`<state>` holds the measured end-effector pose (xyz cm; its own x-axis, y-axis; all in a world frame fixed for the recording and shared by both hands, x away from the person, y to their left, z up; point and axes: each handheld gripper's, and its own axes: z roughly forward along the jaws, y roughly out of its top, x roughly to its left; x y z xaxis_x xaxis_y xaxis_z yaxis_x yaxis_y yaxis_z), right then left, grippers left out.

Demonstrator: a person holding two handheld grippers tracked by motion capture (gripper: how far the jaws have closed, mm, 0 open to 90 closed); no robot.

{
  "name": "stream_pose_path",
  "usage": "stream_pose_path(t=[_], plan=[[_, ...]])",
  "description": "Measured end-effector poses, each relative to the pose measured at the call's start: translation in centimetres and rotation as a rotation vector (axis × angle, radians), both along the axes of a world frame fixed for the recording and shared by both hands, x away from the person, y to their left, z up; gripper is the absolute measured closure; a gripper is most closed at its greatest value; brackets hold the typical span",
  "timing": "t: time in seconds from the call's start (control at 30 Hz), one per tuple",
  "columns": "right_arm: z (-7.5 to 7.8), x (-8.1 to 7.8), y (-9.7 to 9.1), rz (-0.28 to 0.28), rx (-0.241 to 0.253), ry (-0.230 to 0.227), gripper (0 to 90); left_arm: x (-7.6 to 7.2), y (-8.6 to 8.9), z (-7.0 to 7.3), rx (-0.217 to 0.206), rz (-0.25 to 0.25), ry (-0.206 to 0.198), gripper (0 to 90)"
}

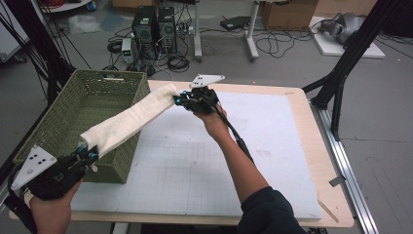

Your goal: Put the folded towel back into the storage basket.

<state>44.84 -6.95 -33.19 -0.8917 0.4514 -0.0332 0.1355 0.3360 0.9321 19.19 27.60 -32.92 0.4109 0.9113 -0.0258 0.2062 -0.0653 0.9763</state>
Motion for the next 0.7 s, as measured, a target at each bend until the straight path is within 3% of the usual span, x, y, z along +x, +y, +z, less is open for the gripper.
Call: stream_pose_path(t=[0.33,0.7], plan=[[0.2,0.8,3.1,0.054,0.043,0.004,82.2,-0.5,2.4,0.5,-0.007,0.047,-0.003,82.1],[0.5,2.1,6.9,0.071,0.030,0.010,82.2,-0.5,4.8,0.3,-0.018,0.109,-0.005,82.1]])
